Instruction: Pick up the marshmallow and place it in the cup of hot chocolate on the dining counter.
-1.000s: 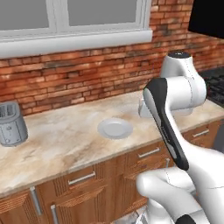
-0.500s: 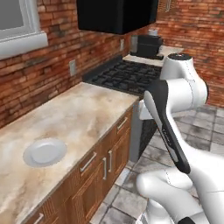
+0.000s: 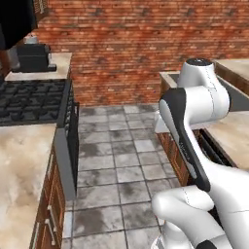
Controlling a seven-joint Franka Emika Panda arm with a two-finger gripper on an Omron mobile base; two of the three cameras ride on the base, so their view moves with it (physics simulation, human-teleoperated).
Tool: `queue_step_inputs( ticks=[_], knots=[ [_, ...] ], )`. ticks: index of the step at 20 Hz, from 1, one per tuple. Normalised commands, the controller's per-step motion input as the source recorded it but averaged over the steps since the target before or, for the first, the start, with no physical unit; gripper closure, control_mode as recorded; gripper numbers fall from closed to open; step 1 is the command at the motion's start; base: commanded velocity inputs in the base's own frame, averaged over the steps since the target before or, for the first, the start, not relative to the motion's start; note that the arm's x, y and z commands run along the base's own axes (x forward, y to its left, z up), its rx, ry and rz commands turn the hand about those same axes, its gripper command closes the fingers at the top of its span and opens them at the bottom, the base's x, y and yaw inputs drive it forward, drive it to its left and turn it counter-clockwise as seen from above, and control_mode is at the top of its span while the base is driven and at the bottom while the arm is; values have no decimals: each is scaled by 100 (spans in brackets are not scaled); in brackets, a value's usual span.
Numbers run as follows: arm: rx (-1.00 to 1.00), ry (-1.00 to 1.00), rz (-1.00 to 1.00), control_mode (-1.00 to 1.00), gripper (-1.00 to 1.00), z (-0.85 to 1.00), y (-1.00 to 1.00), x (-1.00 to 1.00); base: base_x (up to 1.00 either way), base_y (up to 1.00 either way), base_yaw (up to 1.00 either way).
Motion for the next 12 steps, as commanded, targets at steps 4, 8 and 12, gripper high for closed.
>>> queue_step_inputs(
  ticks=[4, 8, 12],
  knots=[
    [0, 0, 0, 100, 100, 0, 0, 0, -11, 2, -86],
    [0, 0, 0, 100, 100, 0, 0, 0, -17, 11, -69],
    [0, 0, 0, 100, 100, 0, 0, 0, -11, 1, -73]
  ],
)
